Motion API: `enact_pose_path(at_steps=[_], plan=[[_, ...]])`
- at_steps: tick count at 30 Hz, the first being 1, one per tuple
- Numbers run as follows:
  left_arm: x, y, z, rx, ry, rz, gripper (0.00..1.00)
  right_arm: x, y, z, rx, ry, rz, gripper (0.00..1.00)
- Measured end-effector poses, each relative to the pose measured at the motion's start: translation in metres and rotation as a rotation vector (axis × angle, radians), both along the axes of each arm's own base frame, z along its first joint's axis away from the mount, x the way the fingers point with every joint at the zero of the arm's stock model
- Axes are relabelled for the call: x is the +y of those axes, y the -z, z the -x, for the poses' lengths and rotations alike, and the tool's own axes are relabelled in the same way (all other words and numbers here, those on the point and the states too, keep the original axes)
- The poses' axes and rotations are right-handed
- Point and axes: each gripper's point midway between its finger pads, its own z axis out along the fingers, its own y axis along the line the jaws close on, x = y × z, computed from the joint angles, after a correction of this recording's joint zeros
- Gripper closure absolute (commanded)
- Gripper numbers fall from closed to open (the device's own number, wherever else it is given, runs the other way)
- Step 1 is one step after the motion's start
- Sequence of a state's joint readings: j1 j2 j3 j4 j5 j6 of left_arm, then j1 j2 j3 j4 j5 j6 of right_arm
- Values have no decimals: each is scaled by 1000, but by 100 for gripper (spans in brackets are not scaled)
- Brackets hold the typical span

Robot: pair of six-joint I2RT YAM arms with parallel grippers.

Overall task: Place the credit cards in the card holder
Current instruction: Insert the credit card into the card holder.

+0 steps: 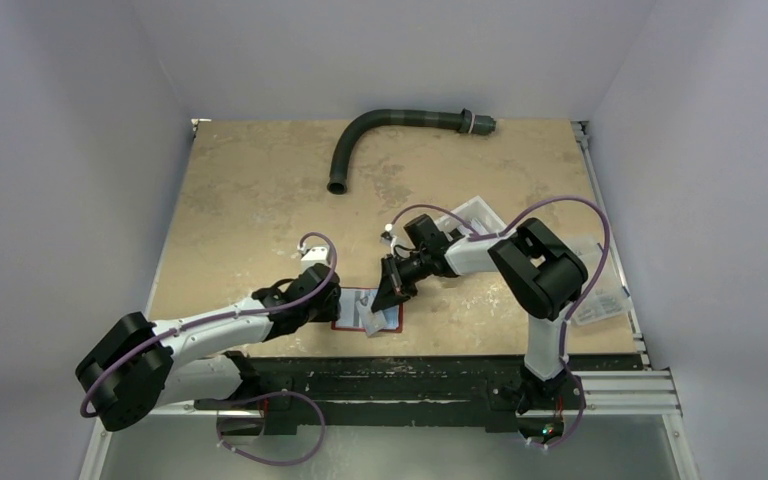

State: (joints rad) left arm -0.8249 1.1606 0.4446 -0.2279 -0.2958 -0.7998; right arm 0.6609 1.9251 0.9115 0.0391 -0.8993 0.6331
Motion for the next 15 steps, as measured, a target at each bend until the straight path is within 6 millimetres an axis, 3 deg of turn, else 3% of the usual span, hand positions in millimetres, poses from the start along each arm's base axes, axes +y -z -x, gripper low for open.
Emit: enact_pose_path(at_steps=[15], plan=[[0, 0, 0, -10, 0, 13, 68, 16, -3, -30, -58, 101, -16, 100]])
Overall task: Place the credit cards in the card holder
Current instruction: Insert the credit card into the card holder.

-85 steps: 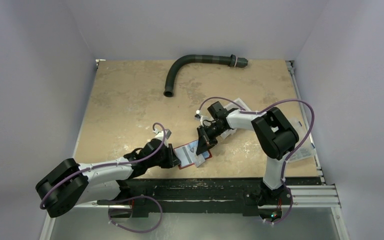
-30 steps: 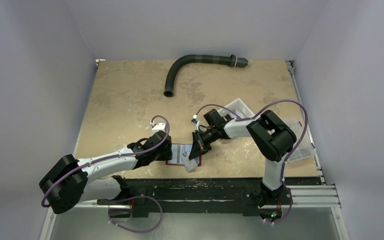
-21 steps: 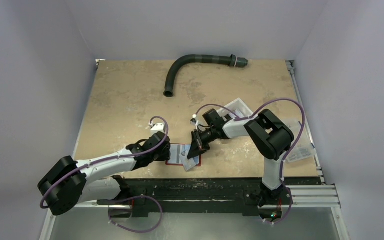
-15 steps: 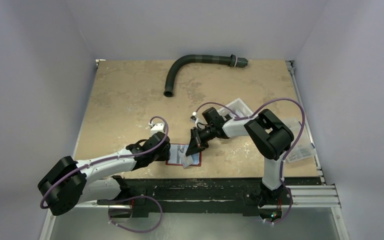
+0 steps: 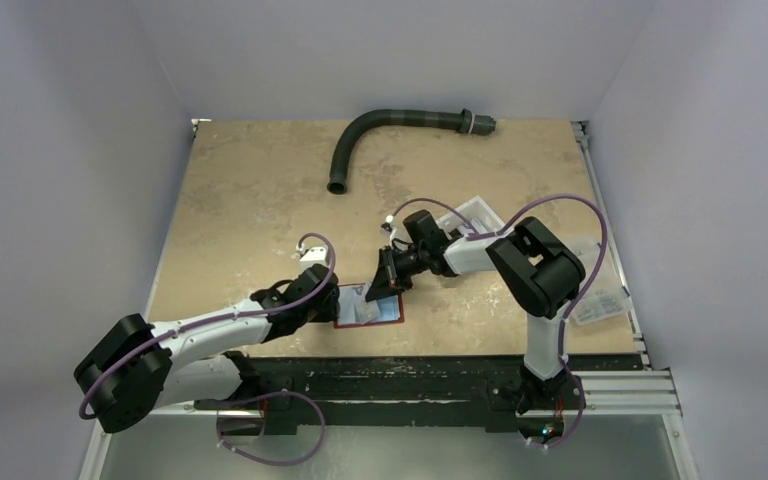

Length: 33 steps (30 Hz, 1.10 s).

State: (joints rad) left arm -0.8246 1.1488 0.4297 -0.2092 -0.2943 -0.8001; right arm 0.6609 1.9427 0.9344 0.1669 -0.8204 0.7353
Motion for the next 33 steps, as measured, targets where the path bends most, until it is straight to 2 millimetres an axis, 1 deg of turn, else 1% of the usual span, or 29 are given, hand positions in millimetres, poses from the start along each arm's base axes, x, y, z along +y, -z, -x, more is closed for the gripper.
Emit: enact_pose_path(at_steps=[6, 12, 18, 33], plan=[[0, 0, 0, -2, -1, 0, 68, 1, 0, -3, -8, 21, -14, 100], [0, 0, 0, -2, -2, 1, 69, -7, 5, -9, -4, 64, -25, 100], [-1, 0, -1, -6, -2, 5, 69, -5, 1, -17, -22, 89, -45, 100], [-2, 1, -2, -1, -1, 9, 70, -3, 4, -15, 6, 130, -38, 100]])
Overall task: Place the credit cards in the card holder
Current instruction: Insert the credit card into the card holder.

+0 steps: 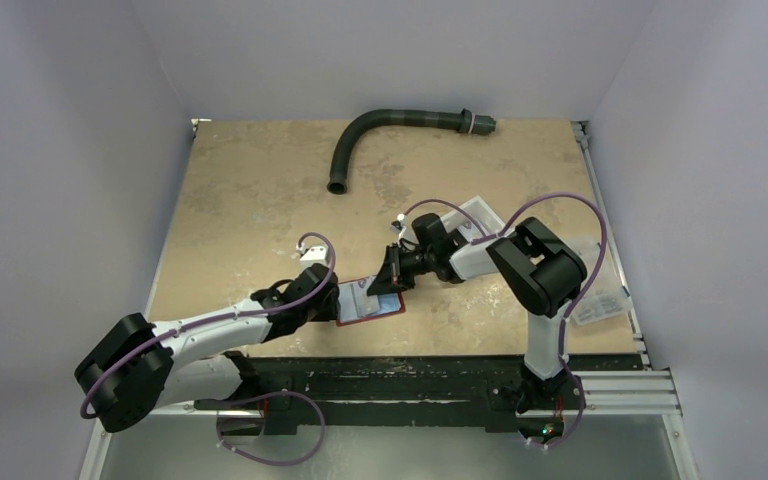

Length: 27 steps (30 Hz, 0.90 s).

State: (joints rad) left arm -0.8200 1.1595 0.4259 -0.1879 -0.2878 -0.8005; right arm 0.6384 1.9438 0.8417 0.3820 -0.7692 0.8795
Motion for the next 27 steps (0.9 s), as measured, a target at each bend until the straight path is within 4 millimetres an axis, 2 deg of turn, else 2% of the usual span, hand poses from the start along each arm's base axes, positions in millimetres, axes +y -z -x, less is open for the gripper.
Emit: enact_pose_path(at_steps=[8, 14, 19, 27], plan=[[-1, 1, -1, 1, 1, 3, 70, 6, 1, -3, 7, 51, 5, 97], [-1, 1, -1, -2, 1, 7, 70, 9, 4, -3, -2, 61, -6, 81], [-1, 0, -1, -10, 1, 16, 70, 7, 4, -3, -56, -3, 55, 59], [-11, -2, -4, -20, 9, 61, 70, -5, -1, -3, -162, -87, 212, 55]])
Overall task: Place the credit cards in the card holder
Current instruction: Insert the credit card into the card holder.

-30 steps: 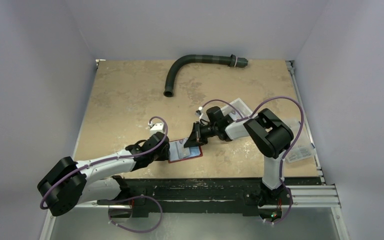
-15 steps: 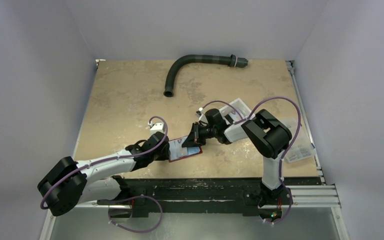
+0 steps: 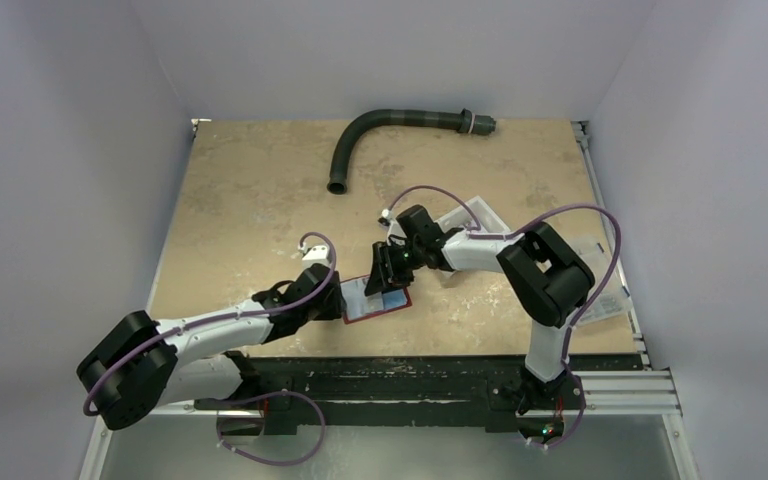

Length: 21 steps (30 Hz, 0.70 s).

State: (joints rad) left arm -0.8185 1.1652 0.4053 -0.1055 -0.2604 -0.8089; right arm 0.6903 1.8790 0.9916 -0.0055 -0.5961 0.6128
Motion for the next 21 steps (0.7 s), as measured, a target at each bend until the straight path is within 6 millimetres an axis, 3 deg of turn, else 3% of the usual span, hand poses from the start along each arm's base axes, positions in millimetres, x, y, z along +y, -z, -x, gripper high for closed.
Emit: enact_pose_path(at_steps=[10, 16, 21], plan=[[-3, 2, 0, 6, 7, 8, 70, -8, 0, 2, -28, -36, 97, 53], [-10, 1, -6, -7, 9, 26, 71, -14, -2, 4, -33, -47, 129, 46], [-12, 0, -8, -10, 10, 29, 71, -18, -3, 3, -38, -51, 157, 45]])
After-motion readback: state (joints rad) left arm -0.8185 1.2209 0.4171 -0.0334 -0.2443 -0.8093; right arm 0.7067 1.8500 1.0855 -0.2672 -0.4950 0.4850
